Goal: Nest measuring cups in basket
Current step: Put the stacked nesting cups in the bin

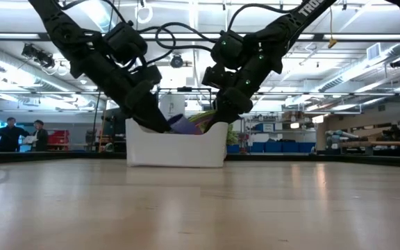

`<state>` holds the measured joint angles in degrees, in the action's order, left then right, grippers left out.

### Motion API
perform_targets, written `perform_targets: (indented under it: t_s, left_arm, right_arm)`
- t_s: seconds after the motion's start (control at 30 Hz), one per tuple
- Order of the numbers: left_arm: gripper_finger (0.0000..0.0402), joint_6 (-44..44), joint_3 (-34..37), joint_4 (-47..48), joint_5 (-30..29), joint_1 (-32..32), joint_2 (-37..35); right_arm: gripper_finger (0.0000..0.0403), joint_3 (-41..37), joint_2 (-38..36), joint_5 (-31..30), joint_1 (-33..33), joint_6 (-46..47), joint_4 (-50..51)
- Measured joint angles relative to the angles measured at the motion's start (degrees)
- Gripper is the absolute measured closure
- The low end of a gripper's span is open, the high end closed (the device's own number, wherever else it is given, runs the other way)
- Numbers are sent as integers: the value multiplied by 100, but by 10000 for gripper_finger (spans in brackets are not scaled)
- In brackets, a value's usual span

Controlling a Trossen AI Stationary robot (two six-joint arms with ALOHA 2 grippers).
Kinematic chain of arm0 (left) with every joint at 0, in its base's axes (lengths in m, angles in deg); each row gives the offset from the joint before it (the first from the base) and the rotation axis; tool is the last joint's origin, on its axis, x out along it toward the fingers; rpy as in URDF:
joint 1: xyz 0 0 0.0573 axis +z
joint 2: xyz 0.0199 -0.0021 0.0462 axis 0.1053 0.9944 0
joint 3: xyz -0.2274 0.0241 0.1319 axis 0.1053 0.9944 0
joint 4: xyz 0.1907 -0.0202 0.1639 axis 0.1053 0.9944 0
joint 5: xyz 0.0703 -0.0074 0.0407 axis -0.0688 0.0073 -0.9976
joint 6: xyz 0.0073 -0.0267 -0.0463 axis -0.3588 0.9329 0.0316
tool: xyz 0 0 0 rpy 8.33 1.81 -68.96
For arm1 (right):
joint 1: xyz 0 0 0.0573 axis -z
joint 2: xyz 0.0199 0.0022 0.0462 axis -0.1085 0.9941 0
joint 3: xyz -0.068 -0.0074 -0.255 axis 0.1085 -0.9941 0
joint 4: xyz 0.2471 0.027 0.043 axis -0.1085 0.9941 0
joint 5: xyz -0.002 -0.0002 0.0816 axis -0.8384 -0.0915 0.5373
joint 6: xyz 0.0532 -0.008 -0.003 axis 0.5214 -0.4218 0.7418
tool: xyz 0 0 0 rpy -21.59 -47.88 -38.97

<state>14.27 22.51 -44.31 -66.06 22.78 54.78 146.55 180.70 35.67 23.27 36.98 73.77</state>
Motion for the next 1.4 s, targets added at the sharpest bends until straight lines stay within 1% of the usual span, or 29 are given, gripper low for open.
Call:
perform_targets:
  t_s: [0.23,0.47,0.6,0.67,0.77,0.9,1.1,1.23,1.4]
  left_arm:
    - [66,19,-2,-133,-26,-155,0]
    - [66,42,-2,-205,-140,-155,0]
    - [66,122,-2,-313,-170,-153,0]
    - [66,122,-2,-347,-200,-155,0]
    - [66,116,-2,-384,-212,-153,2]
    - [66,103,-7,-434,-205,-155,132]
    - [65,30,-22,-906,-132,-164,534]
    - [65,-17,-58,-911,-184,-153,546]
    - [65,-59,-263,-721,-186,-153,546]
  right_arm:
    - [255,-19,12,17,1,-136,100]
    - [254,-22,13,12,2,-138,174]
    - [247,-22,13,38,-7,-140,167]
    - [237,-22,13,138,-7,-173,177]
    - [212,-22,13,318,-9,-240,176]
    - [170,-22,13,320,-13,-240,170]
    - [121,-20,13,287,-13,-117,199]
    - [104,-11,5,285,-13,-66,282]
    - [96,-11,-99,287,-13,12,397]
